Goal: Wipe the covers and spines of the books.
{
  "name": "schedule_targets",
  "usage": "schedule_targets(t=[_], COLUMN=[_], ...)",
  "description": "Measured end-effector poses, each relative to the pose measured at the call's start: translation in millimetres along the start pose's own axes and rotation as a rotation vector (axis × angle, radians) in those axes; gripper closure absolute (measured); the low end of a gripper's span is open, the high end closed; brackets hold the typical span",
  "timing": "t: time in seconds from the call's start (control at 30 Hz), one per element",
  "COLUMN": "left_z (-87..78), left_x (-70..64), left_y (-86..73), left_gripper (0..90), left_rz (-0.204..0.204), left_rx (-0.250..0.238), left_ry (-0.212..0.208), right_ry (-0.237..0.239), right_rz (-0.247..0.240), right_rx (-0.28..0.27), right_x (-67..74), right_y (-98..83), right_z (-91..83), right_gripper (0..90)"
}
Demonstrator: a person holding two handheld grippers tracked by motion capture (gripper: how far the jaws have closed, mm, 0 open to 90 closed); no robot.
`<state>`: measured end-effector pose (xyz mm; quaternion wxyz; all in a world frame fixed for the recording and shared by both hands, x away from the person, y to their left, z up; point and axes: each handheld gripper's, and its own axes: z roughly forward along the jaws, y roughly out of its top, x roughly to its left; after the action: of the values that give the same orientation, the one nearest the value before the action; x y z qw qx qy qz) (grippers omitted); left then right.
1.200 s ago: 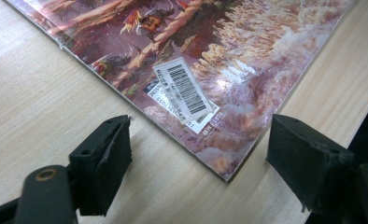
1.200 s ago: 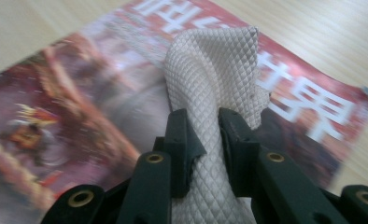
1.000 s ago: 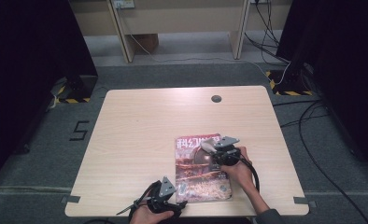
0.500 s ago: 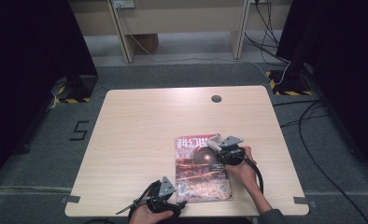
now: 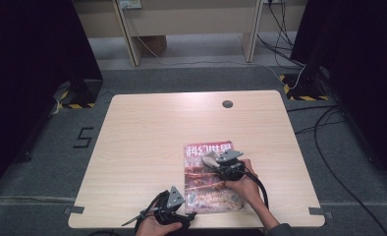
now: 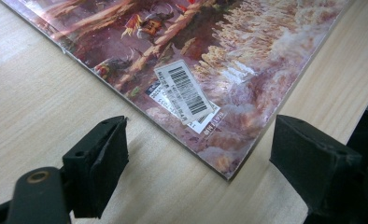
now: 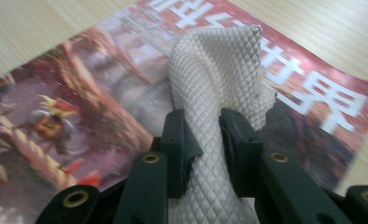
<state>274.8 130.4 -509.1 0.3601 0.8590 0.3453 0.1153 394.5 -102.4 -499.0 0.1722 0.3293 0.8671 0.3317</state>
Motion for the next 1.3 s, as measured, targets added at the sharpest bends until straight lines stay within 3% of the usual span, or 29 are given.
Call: schedule_targets(t=[0.4, 0.53, 0.63, 0.83, 0.97, 1.1, 1.3], left_z=[-1.1, -1.4, -1.6, -1.2, -1.1, -0.9, -1.7], left_x=[-0.2, 0.3, 0.4, 0.3, 0.4, 0.4, 1.5], left_y=[-0.2, -0.4, -0.1, -0.4, -0.3, -0.4, -0.2], left_gripper=[18.3, 18.3, 18.2, 18.2, 18.2, 18.2, 18.2], left_rz=[0.002, 0.003, 0.002, 0.005, 0.002, 0.005, 0.000], left_rx=[0.000, 0.001, 0.000, 0.004, 0.002, 0.005, 0.001], left_ry=[-0.001, 0.000, 0.001, 0.000, 0.002, 0.002, 0.007], right_ry=[0.091, 0.112, 0.143, 0.136, 0.117, 0.109, 0.144], right_rz=[-0.020, -0.007, 0.049, 0.064, 0.016, -0.001, -0.041], right_rx=[-0.026, -0.025, -0.027, -0.061, -0.031, -0.031, -0.040], right_x=[20.2, 22.7, 20.0, 16.5, 18.5, 21.3, 38.3], right_y=[17.9, 18.5, 19.0, 24.4, 24.6, 25.5, 27.9], right_z=[17.3, 17.5, 17.1, 17.6, 23.1, 23.6, 26.2], right_gripper=[72.2, 71.8, 65.9, 64.9, 70.4, 73.4, 73.5])
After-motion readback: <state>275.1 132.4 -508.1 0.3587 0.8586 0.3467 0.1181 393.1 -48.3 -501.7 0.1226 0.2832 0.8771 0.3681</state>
